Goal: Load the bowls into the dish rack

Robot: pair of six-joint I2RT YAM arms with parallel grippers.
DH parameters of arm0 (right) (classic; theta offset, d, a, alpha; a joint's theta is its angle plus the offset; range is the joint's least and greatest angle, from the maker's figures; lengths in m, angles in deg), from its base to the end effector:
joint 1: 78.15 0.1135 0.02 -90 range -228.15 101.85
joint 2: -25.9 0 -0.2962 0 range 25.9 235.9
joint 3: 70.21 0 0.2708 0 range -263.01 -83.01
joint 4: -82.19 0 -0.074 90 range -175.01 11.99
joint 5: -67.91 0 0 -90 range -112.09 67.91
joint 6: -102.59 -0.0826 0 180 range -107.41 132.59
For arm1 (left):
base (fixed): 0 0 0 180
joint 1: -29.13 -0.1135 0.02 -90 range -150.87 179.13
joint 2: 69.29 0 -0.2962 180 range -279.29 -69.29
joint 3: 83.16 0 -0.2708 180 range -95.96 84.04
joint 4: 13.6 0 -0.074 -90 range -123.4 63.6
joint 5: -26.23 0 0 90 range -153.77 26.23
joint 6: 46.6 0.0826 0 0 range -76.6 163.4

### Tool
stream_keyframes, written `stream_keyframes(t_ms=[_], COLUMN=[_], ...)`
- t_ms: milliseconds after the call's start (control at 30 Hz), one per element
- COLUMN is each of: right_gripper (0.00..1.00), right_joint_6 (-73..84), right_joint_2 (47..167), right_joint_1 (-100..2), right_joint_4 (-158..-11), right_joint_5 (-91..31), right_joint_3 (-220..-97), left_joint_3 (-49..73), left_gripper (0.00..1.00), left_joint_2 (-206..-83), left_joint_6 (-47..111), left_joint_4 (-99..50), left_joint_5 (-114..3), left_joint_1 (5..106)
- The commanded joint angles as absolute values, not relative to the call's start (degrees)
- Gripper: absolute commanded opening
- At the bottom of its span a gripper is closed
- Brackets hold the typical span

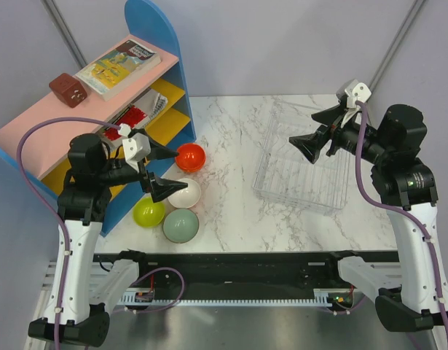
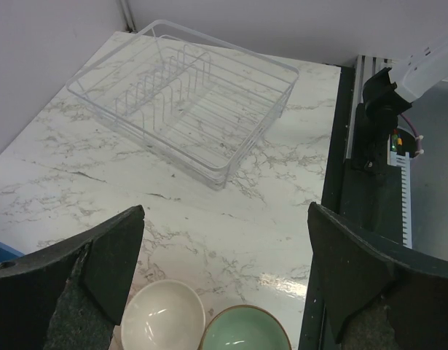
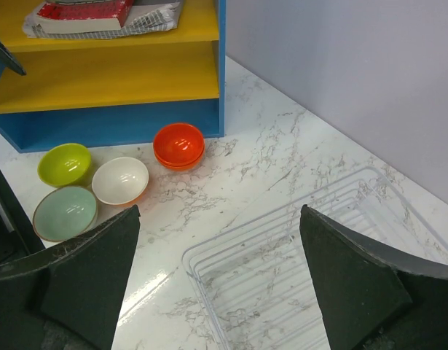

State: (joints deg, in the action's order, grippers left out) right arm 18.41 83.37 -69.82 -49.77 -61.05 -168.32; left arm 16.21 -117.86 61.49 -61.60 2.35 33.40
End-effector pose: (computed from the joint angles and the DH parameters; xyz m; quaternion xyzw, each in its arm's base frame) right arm 0.1936 0.0808 0.5218 -0.3057 0.6758 0.2641 0.6166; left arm 0.1508 -0.0870 0.4498 0.4520 0.5927 -0.3716 0.5535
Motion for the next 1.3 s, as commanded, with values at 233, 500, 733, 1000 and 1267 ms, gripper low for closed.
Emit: stream_keyframes(t_ms=[233,500,733,1000,1267], right_gripper=[0.98,0.98,0.98,0.98,0.98], right_joint_6=[19.1,18.9,20.4,21.3,21.8], right_joint_2=[82.8,84.8,88.5,91.5,91.2], right_joint_1=[-69.9,-69.9,-70.0,-70.1,-70.3], right_joint_4=[-50.2,-50.3,-49.8,-49.0,-48.9], right_joint_5=[-61.4,-59.6,-55.8,-53.6,-53.3], right_joint_3=[-169.6,-170.6,-171.2,-172.1,-171.2], left_joint_3=[16.9,15.3,11.8,2.4,-0.9], left_gripper=[1.00,1.00,1.00,1.00,1.00], left_joint_2=[-118.6,-126.0,-138.6,-155.4,-172.3], left_joint_6=[65.0,71.7,79.9,92.5,115.4], left_joint_4=[-60.9,-60.7,-52.3,-35.7,-9.5], left_joint_5=[2.7,-20.6,-48.3,-63.5,-81.6], left_joint_1=[33.5,49.0,62.6,65.4,66.7])
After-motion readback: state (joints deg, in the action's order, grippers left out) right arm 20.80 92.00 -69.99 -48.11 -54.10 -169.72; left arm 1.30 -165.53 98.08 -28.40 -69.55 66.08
